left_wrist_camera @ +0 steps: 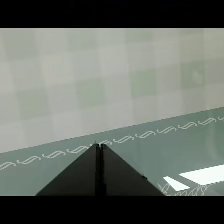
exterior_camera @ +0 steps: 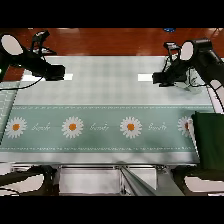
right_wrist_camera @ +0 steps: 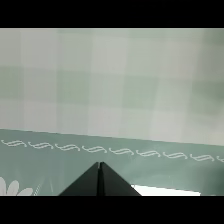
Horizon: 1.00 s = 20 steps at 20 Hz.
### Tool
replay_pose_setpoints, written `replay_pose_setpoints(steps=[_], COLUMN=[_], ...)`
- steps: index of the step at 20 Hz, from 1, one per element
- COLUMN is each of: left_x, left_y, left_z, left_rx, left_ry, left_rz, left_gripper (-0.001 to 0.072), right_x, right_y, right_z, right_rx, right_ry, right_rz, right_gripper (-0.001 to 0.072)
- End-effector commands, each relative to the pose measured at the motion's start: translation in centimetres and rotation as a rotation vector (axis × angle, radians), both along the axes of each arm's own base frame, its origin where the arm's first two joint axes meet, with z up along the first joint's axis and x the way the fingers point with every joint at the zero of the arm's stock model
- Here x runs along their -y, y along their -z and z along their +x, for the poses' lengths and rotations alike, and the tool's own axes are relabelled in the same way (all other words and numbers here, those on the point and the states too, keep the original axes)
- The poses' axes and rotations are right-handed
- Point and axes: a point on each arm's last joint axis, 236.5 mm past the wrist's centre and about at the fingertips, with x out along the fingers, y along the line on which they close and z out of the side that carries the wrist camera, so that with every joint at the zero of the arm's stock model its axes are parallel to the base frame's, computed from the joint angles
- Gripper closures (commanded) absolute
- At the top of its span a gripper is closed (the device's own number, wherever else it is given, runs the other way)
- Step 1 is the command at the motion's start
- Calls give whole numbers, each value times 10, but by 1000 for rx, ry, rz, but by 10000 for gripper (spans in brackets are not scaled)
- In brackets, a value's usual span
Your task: Fold the shirts.
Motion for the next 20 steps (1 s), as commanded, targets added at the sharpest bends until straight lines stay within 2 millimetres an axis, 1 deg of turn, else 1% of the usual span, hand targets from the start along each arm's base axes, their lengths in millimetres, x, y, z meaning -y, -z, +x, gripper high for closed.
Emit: replay_pose_setpoints(steps=[1, 18, 19, 20], left_x=[0, 0, 0, 0], left_y=[0, -1, -1, -2], left_z=[0, 2, 2, 8], left_rx=[1, 7, 9, 31], left_ry=[0, -2, -2, -7], left_rz=[0, -1, -1, -3], left_gripper=[688, 688, 688, 688], right_x=[0, 0, -1, 0], right_y=[0, 0, -2, -5], right_z=[0, 1, 8, 21], right_rx=[0, 3, 33, 93], right_ry=[-1, -1, -1, -3], right_rz=[0, 0, 2, -2], right_gripper=[689, 688, 688, 688])
